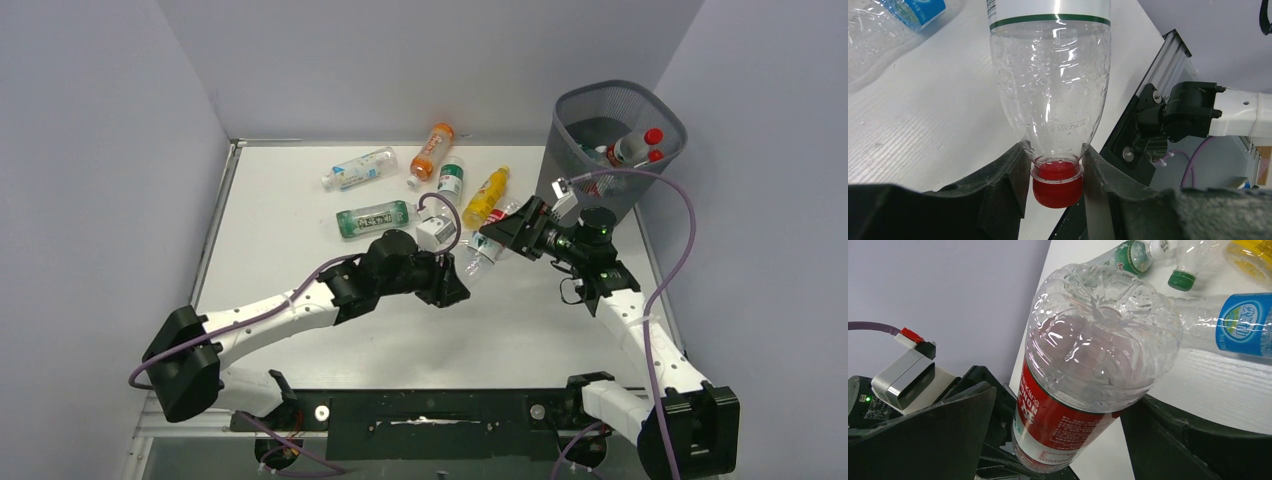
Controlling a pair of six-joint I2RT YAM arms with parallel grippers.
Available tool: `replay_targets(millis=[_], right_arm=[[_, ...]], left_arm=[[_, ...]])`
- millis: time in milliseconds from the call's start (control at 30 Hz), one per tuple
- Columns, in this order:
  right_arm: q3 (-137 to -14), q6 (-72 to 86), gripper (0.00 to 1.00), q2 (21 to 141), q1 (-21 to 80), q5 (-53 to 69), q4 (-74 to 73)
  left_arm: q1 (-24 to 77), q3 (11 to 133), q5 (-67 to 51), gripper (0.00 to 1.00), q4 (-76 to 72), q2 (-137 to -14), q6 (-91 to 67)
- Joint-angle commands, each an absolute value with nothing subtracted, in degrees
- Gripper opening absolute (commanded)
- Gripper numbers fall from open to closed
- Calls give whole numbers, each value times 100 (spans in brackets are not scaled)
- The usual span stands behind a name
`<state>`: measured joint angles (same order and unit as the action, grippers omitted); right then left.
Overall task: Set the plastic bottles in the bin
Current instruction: Place the plastic bottle in the trash bin.
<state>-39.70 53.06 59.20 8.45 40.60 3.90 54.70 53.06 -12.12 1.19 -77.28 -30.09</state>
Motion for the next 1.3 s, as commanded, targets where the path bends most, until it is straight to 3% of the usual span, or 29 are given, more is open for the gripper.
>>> replay_targets(millis=[0,200,333,467,633,800,1033,1267], right_arm=[[-3942,5362,90,5874,1070,3958,840],[-3876,5231,56,5770,1175,3770,634],[-3976,5069,47,5740,1178,3682,377],[-4188,4828,44,5717,1177,3536,36],[-4606,4466,44,5766,1128,3301,-455],[-5352,3924,43,5940,872,3090,-1114],[-7071,3235,44,6482,-420,3094,-1862],[-8681,3286,45,7363,-1386,3333,-1632]], left_arm=[[5528,5418,-1329,33,-480,-7747,-3026],[5537,5505,-1372,38,-457,-7902,-2989],[5546,5573,-1374,47,-369,-7969,-2950],[5546,5693,-1261,61,-154,-7961,-2857],[5546,5745,-994,69,55,-7795,-2750],[5546,5711,-668,71,273,-7450,-2682],[5487,5414,-249,74,333,-6931,-2686],[5477,5219,-159,75,369,-6748,-2764]])
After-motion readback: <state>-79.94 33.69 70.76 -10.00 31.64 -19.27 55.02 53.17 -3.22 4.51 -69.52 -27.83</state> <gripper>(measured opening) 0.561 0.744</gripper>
